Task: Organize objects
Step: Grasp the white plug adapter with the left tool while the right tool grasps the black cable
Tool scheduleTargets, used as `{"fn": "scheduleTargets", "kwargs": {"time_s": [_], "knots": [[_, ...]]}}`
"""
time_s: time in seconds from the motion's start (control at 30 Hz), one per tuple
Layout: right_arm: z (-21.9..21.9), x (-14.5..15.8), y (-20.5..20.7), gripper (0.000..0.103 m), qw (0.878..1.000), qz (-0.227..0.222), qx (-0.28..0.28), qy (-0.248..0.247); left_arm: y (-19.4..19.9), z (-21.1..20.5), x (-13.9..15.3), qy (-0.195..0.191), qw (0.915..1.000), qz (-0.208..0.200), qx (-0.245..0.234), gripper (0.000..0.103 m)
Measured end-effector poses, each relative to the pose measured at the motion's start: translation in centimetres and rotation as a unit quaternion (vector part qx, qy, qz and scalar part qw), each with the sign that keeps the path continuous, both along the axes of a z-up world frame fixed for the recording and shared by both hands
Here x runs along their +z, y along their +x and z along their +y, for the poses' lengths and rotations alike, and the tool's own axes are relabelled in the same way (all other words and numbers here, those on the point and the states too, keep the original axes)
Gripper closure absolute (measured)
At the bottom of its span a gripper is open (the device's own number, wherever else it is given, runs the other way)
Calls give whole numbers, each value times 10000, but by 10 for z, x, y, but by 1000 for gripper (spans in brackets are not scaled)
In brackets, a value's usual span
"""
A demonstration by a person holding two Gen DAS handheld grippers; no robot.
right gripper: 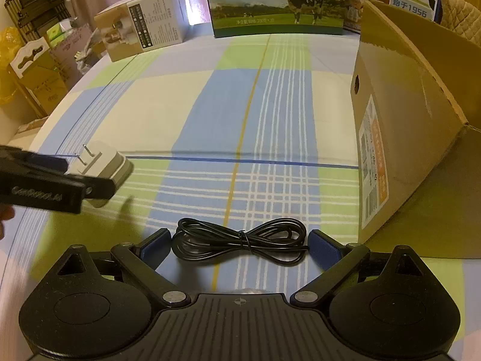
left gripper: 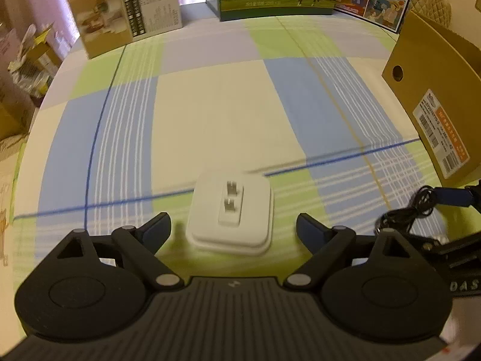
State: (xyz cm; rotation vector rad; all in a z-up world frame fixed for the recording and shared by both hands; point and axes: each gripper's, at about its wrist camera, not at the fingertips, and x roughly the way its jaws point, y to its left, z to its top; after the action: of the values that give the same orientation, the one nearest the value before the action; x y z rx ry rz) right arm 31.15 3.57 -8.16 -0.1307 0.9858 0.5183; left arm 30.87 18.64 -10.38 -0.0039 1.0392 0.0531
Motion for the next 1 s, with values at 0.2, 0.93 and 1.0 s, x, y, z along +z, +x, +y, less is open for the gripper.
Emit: {"fn": "scheduleTargets", "kwargs": {"time_s": [0.2,0.93,1.0], "knots": [[0,0,3,9,10000,20,-1,16,16,0,-10,49,9999,69,-116,28],[2,1,3,9,10000,11,78,-37,-26,2,-10,-57,9999,70,93,39],[1,0,2,9,9999,16,111,-63,-37,0,-9,-58,9998,99,136,39]]}}
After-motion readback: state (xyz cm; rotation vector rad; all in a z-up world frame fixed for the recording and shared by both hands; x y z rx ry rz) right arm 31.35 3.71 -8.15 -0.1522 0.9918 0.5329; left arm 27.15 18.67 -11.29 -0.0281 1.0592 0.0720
